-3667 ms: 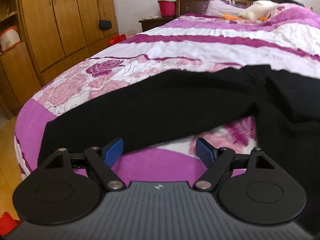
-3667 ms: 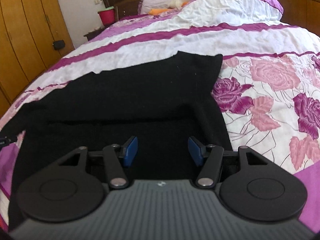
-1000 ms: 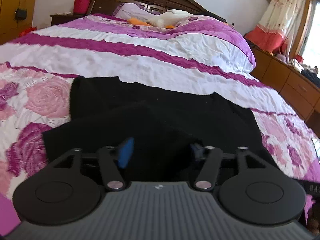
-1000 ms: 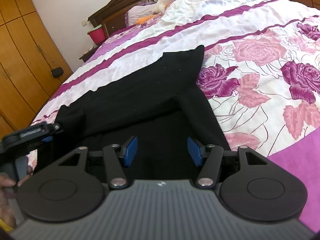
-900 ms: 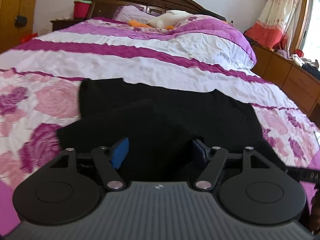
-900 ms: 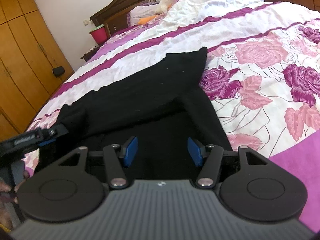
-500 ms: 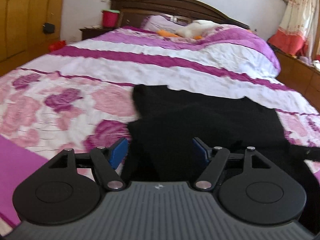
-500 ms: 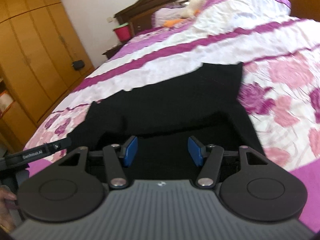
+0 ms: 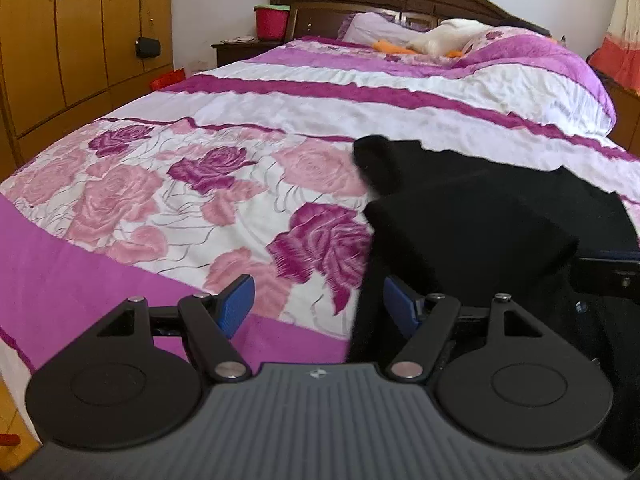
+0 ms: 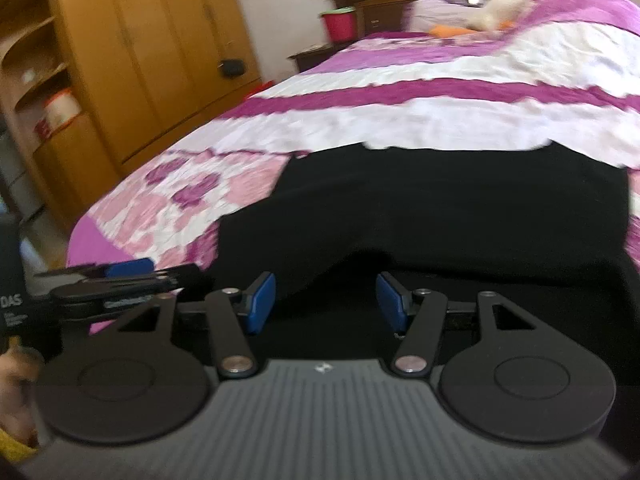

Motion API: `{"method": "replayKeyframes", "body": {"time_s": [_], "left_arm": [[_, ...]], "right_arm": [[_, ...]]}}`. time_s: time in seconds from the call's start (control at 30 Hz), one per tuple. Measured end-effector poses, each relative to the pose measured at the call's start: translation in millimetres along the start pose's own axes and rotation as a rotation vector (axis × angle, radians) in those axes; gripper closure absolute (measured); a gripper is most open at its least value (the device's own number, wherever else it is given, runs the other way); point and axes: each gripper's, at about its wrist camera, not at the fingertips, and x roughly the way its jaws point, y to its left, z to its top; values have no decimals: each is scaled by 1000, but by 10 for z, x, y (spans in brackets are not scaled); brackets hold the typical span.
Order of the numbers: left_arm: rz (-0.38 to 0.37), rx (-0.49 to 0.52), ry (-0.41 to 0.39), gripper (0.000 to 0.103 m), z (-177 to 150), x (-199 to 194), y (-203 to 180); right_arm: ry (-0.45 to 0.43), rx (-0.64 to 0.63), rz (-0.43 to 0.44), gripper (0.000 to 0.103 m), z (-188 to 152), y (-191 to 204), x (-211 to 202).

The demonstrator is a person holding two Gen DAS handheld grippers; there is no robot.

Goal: Fold small clothes

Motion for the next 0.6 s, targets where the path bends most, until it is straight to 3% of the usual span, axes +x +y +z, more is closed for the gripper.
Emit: {"method": "replayKeyframes", "body": {"time_s": [0.37, 0.6], "left_arm": [[69, -40, 11, 27, -67, -29, 286], [78, -66, 19, 27, -109, -20, 413]], "right_arm": [[95, -157, 96, 45, -5, 536, 491], [130, -206, 54, 44, -61, 613, 793]]}}
